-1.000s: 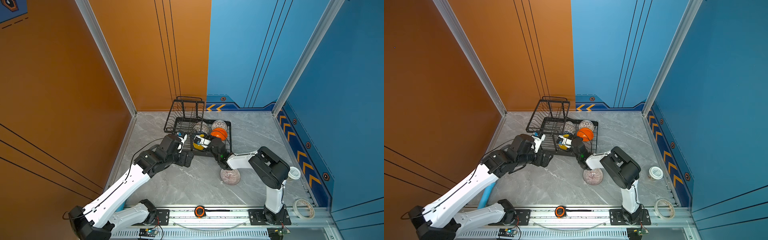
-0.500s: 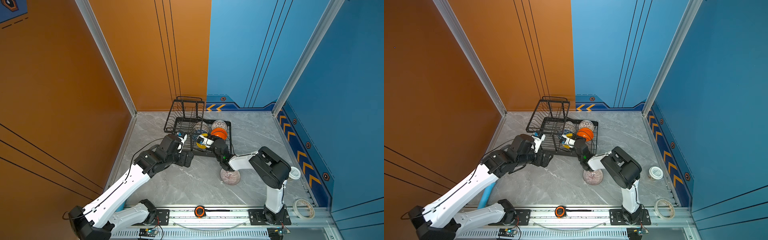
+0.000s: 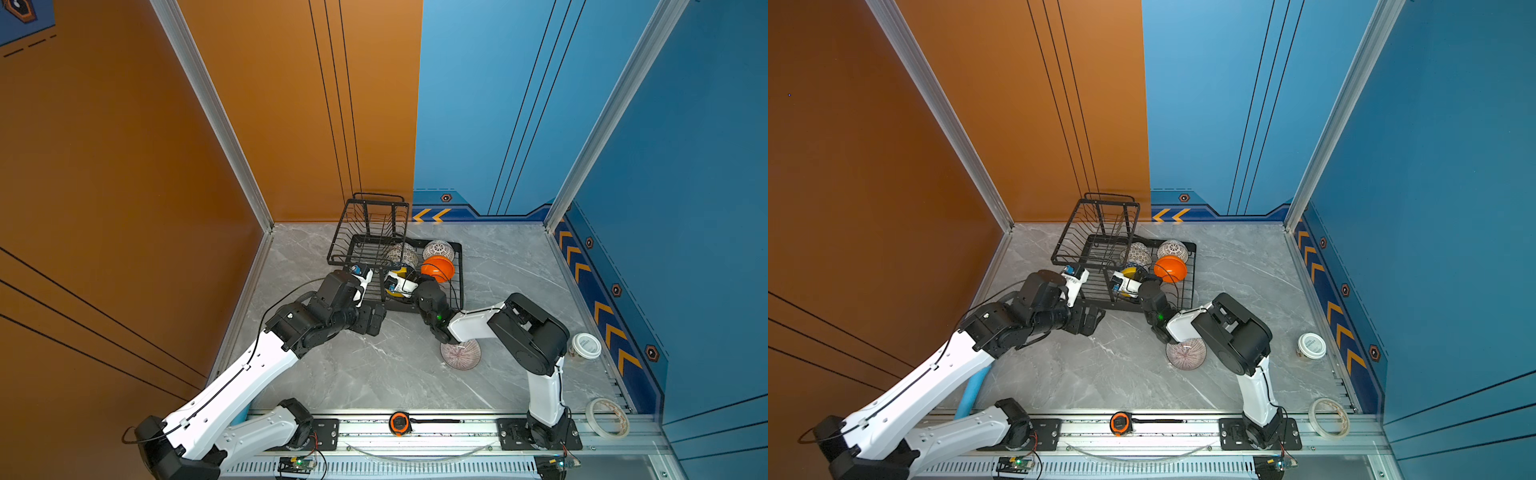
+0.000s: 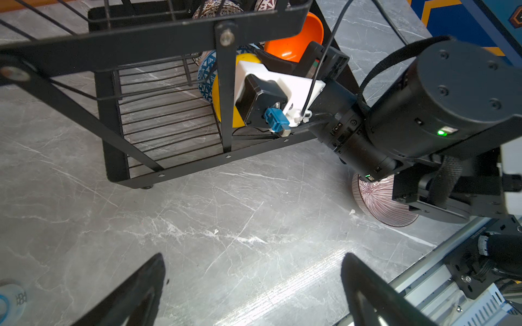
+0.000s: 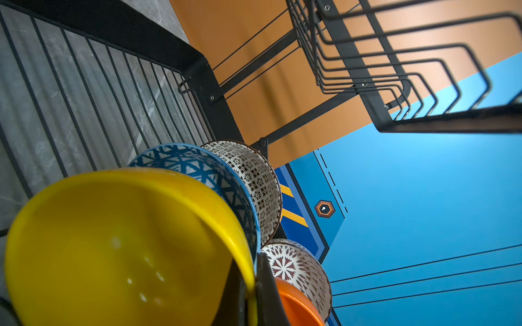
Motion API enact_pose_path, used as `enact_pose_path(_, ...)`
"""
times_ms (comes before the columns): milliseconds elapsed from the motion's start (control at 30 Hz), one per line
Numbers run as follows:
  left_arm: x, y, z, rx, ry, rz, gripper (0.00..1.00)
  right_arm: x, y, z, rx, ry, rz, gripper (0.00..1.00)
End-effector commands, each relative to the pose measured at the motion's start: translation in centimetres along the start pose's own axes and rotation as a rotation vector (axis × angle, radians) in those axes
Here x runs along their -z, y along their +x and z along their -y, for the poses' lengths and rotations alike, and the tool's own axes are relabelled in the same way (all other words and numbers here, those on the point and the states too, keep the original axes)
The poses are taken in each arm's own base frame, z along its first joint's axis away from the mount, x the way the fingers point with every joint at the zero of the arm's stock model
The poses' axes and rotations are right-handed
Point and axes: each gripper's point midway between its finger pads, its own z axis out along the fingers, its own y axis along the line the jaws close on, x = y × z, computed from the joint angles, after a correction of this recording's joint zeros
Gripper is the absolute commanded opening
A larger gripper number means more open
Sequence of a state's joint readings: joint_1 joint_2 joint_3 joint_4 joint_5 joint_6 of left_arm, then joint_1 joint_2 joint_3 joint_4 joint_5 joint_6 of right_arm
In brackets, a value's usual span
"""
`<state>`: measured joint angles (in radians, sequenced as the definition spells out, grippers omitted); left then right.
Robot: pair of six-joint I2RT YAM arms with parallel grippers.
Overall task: Load bowls into a dish rack
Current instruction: Place the bowl in the dish rack.
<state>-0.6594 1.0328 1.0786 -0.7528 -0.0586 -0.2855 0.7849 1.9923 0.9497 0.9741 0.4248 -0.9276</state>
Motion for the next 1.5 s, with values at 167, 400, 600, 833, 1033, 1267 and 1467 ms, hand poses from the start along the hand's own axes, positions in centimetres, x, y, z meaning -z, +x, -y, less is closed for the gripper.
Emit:
enact_pose_path(167, 0.0, 0.4, -0.4, 0.021, -0.009, 0.002, 0.98, -0.8, 0.0, -0.9, 0.036, 0.04, -0.007, 0.0)
enact_pose_path(400, 0.0, 0.4, -0.5, 0.02, -0.012, 0.003, 0.98, -1.5, 0.7, -2.7, 0.058, 0.018, -0.02, 0.0)
enact_pose_path(600, 0.0, 0.4, -0.5, 0.02, -0.012, 0.003, 0.98, -0.9, 0.8, -4.1, 0.076, -0.049, -0.002, 0.0)
enact_pose_path(833, 0.0, 0.3, -0.5, 0.019, -0.012, 0.004, 0.98, 0.2, 0.8, -5.2, 0.083, -0.162, -0.004, 0.0)
enact_pose_path(1033, 0.0, 0.4, -0.5, 0.019, -0.011, 0.002, 0.98, 0.9, 0.6, -5.8, 0.093, -0.186, -0.004, 0.0)
enact_pose_path(1267, -0.1, 0.5, -0.6, 0.019, -0.012, -0.002, 0.98, 1.4, 0.3, -6.8, 0.107, -0.182, -0.015, 0.0)
enact_pose_path(1467, -0.1, 0.5, -0.7, 0.023, -0.016, 0.001, 0.98, 1.6, -0.4, -7.4, 0.121, -0.151, -0.012, 0.0)
